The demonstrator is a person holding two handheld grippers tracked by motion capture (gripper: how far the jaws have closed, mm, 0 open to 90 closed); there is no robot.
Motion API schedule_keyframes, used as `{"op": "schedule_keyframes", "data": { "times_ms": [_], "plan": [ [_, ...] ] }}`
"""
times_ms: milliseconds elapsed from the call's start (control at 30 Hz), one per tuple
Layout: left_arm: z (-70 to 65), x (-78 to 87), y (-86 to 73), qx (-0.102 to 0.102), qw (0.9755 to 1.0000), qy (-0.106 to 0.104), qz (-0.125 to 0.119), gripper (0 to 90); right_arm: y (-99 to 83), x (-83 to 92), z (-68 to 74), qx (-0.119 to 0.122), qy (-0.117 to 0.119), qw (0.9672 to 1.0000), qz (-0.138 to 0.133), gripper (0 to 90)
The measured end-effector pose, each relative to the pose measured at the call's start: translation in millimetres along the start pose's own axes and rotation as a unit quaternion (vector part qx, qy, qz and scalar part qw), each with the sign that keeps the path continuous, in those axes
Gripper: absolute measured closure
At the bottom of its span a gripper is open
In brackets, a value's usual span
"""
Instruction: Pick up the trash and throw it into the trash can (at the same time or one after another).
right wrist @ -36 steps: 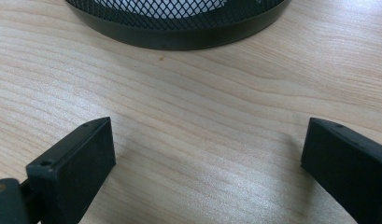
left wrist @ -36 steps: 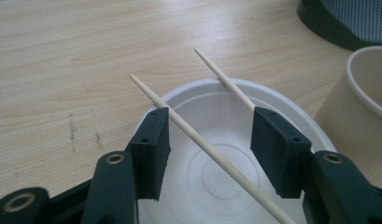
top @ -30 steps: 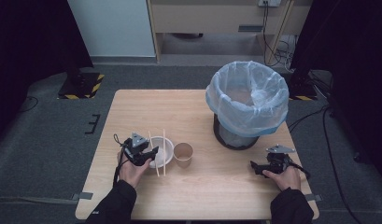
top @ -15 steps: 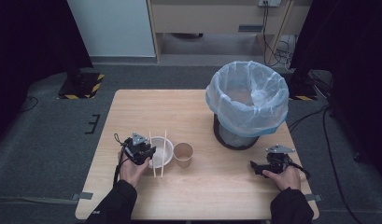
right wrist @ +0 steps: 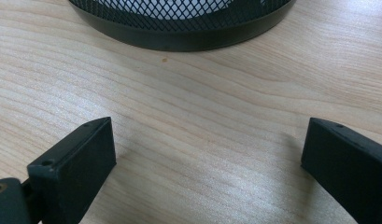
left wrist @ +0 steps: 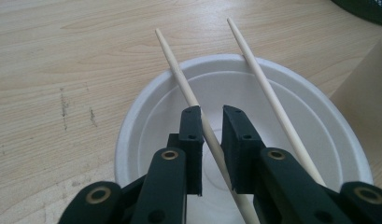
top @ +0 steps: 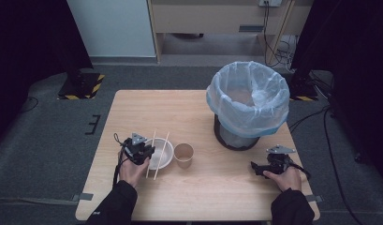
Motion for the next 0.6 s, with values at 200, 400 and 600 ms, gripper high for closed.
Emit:
{"op": "schedule_keyframes", "data": {
  "times_ms": [200, 400, 600],
  "plan": [
    [-0.1, -3.8, -3.4, -0.007, 0.9999, 0.004, 0.012, 77.4, -0.1, 0.1, 0.0, -0.001, 0.000, 1.0000, 0.001, 3.2],
    [-0.3, -4.6, -5.4, -0.007, 0.9997, 0.004, 0.022, 83.2, 0.0, 0.0, 0.0, 0.000, 0.000, 1.0000, 0.000, 3.3],
    [-1.2, -3.4, -4.7, -0.011, 0.9996, 0.003, 0.025, 84.9, 0.0, 0.0, 0.0, 0.000, 0.000, 1.0000, 0.000, 3.2]
  ]
}}
Point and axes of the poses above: each handheld gripper's, and its own axes: x roughly backward along the jaws, y roughly out of its top, z roughly to its left, the point moved 10 cm from there along -x, roughly forward along the jaws, and after that the axes turned 14 degrees about -y, right-handed, at the moved point
